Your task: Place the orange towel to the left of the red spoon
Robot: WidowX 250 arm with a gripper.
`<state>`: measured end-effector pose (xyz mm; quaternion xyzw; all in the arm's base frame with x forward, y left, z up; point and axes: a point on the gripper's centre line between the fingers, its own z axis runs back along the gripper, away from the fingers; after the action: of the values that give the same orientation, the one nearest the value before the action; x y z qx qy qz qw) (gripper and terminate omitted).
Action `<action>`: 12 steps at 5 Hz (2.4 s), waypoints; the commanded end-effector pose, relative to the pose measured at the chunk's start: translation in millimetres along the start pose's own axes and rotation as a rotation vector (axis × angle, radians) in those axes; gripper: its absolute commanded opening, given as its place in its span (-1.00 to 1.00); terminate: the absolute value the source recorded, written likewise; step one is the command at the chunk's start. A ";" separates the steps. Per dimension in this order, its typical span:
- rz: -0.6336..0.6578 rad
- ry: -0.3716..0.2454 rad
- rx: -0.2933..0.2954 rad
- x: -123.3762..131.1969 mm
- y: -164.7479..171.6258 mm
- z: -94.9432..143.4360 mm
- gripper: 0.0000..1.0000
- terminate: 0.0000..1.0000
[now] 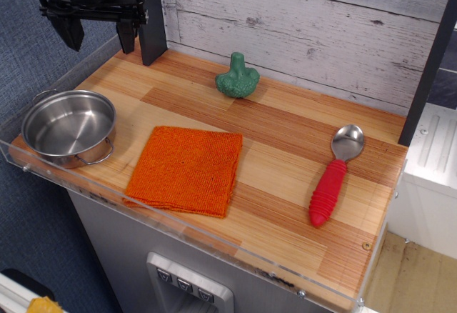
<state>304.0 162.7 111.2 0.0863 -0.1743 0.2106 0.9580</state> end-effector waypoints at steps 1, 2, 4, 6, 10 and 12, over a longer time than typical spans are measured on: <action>0.000 0.000 0.000 0.0 0.0 0.0 1.00 -1.00; -0.031 0.028 0.026 -9.5 -20.6 0.2 1.00 -1.00; -0.111 0.063 0.038 -45.5 -54.9 -1.4 1.00 -1.00; -0.165 0.074 0.020 -75.9 -66.6 -13.8 -1.00 -1.00; -0.167 0.140 0.005 -110.2 -78.8 -43.0 -1.00 -1.00; -0.411 0.160 -0.203 -108.8 -102.9 -55.5 -1.00 -1.00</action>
<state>274.2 43.1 8.7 0.0023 -0.0940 -0.0005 0.9956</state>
